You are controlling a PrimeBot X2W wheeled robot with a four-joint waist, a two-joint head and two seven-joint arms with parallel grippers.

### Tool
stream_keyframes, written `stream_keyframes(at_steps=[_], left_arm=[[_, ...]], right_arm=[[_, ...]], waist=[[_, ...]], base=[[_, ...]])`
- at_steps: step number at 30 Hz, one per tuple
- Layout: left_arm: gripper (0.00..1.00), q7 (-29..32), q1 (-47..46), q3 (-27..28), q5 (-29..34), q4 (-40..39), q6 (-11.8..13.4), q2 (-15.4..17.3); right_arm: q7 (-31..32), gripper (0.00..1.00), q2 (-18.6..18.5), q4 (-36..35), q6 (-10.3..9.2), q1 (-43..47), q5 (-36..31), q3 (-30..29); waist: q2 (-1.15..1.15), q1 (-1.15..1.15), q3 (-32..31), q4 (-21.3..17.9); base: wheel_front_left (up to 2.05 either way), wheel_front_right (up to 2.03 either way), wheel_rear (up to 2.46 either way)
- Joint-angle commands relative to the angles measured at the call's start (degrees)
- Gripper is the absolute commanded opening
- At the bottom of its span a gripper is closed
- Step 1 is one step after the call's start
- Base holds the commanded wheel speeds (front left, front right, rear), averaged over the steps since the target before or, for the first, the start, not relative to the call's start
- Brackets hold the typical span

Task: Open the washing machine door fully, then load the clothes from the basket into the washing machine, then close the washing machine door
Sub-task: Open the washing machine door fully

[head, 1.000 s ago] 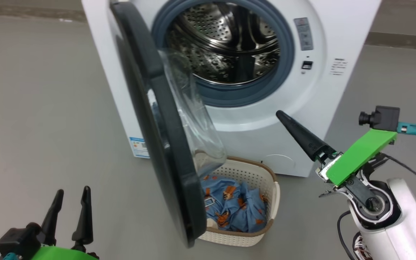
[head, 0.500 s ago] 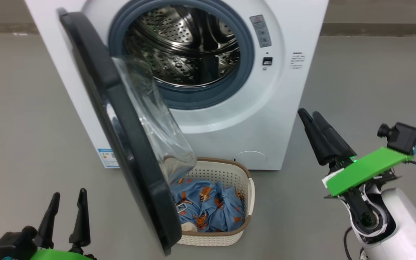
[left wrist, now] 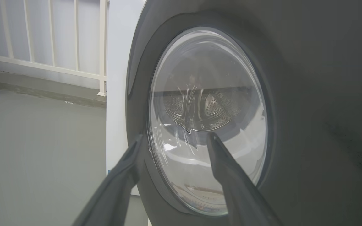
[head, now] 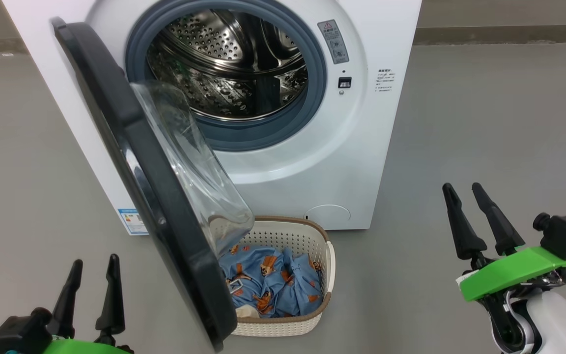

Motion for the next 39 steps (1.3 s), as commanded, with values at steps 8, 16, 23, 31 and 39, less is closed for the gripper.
stream_keyframes(at_steps=[8, 16, 23, 31, 39], left_arm=[[1.0, -0.6, -0.5, 2.3, 1.2, -2.1, -0.6, 0.8], [1.0, -0.6, -0.9, 2.1, 1.9, -1.7, -0.8, 0.7], [1.0, -0.6, -1.3, 1.8, 2.3, -1.2, -0.9, 0.8], [1.0, -0.6, -1.8, 1.7, 2.6, -0.5, -1.0, 0.6], [1.0, -0.6, -1.8, 2.0, 3.0, -0.6, -1.1, 0.5]], right_arm=[[-3.1, 1.0, 0.2, 2.3, 0.33, 1.1, -9.3, -0.3], [-3.5, 1.0, 1.8, 6.0, 0.33, 1.6, -15.6, -1.8], [-3.5, 1.0, 3.6, 6.5, 0.33, 2.2, -19.7, -3.3], [-3.5, 1.0, 4.2, 7.0, 0.33, 2.4, -20.6, -3.9], [-3.5, 1.0, 4.3, 7.6, 0.33, 2.2, -20.7, -3.7]], waist=[[0.0, 0.0, -0.1, 0.0], [0.0, 0.0, -0.5, 0.3], [0.0, 0.0, -0.9, 0.6], [0.0, 0.0, -1.1, 0.8], [0.0, 0.0, -1.1, 0.7]], base=[[0.0, 0.0, 0.0], [0.0, 0.0, 0.0], [0.0, 0.0, 0.0], [0.0, 0.0, 0.0], [0.0, 0.0, 0.0]])
